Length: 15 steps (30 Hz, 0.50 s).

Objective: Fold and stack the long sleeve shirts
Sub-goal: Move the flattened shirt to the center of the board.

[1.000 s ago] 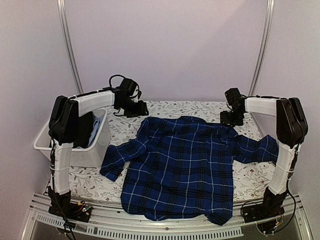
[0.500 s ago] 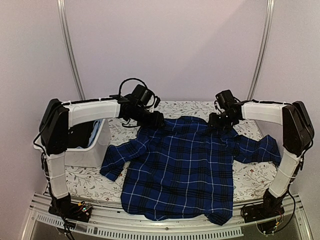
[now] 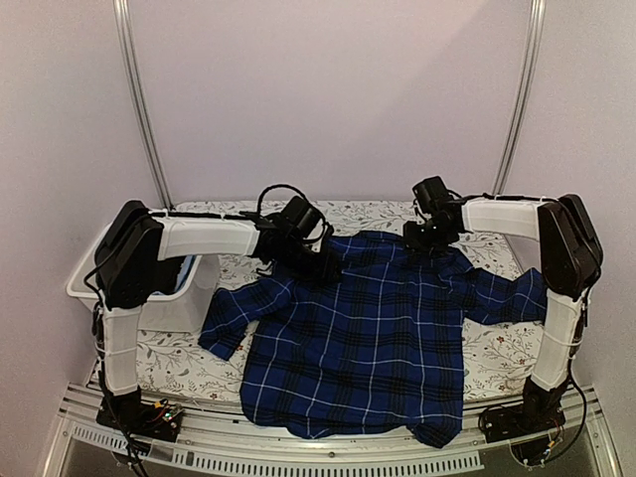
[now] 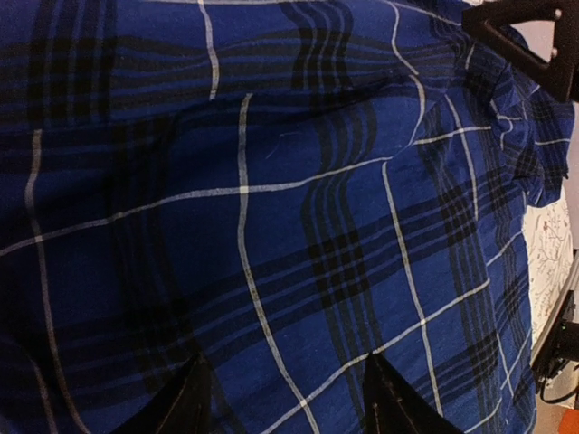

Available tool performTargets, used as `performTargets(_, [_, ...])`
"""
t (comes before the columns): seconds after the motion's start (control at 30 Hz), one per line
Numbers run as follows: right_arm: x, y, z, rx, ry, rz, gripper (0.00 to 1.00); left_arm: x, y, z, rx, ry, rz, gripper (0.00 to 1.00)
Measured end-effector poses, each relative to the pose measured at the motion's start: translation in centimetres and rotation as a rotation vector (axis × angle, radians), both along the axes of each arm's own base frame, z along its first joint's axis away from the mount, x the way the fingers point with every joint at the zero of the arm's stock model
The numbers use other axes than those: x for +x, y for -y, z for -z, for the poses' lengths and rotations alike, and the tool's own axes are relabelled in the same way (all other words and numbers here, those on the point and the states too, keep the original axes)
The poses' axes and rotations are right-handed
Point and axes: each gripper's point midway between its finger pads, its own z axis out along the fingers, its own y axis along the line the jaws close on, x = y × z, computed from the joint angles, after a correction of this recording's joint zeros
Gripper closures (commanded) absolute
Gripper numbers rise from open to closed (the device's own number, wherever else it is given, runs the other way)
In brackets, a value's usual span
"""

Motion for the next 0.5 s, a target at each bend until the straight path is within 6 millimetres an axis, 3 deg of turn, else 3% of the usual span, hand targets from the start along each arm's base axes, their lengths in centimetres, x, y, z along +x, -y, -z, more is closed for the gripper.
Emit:
performTargets(0.17, [2.9, -2.7, -1.4, 0.034, 0.051, -0.027, 0.47, -1.1, 0.6, 0.6, -0.006, -0.025, 0.015, 0.43])
performTargets(0.27, [3.8, -3.6, 1.2, 0.036, 0.016, -0.042, 0.47, -1.9, 0.8, 1.2, 0.0, -0.037, 0.024, 0.43])
performTargets(0.37, [2.9, -3.4, 5.2, 0.009, -0.071, -0.047, 0.46, -2.7, 0.6, 2.0, 0.013, -0.054, 0.029, 0.43])
performTargets(0.5, [2.9, -3.5, 5.8, 0.013, -0.073, -0.048, 0.45, -3.7, -0.1, 3.1, 0.033, -0.081, 0.026, 0.43])
